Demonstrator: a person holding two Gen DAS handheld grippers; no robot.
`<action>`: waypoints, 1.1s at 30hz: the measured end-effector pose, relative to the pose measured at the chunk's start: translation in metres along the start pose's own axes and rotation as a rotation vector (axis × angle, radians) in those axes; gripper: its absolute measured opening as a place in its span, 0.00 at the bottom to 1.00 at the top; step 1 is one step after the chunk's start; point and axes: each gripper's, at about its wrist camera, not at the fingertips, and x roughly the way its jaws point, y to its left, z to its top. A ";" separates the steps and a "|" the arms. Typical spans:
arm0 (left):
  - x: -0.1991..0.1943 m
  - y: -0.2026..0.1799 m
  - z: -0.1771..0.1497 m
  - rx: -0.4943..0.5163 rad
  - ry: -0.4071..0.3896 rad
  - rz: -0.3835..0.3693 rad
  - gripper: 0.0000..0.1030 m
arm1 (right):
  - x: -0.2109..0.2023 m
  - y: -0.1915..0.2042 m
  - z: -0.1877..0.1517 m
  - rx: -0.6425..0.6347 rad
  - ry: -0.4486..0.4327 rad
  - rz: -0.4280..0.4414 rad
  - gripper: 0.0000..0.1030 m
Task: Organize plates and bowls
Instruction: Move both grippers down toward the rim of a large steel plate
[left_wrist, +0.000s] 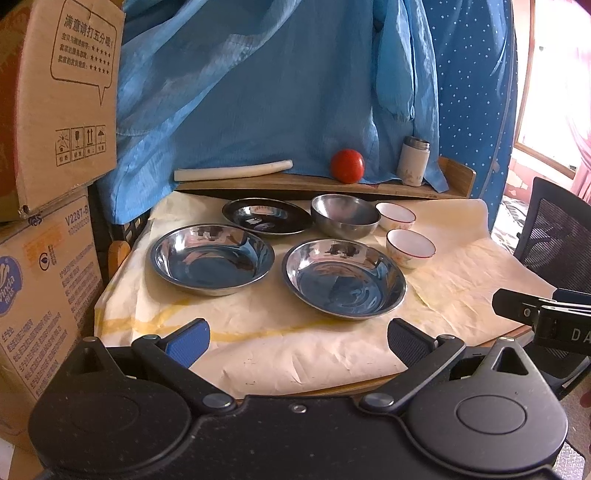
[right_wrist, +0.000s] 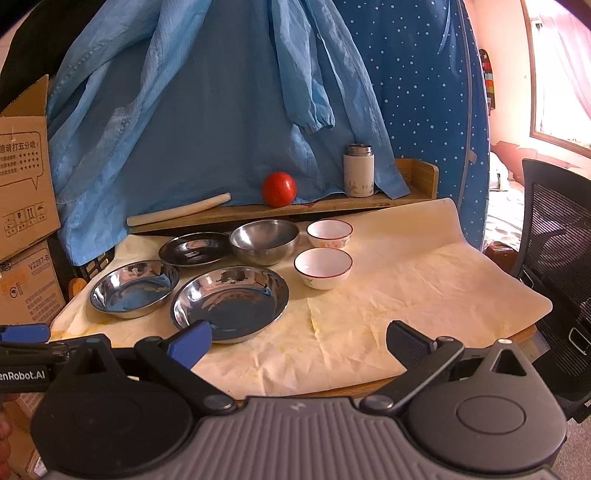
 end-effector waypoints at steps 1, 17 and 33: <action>0.000 0.000 0.000 -0.001 0.001 0.000 0.99 | 0.001 0.000 0.000 0.000 0.001 0.000 1.00; 0.016 0.026 0.007 -0.158 0.074 -0.026 0.99 | 0.018 0.006 0.011 -0.010 0.037 0.047 1.00; 0.079 0.048 0.042 -0.419 0.138 0.007 0.99 | 0.105 0.002 0.061 -0.082 0.105 0.225 1.00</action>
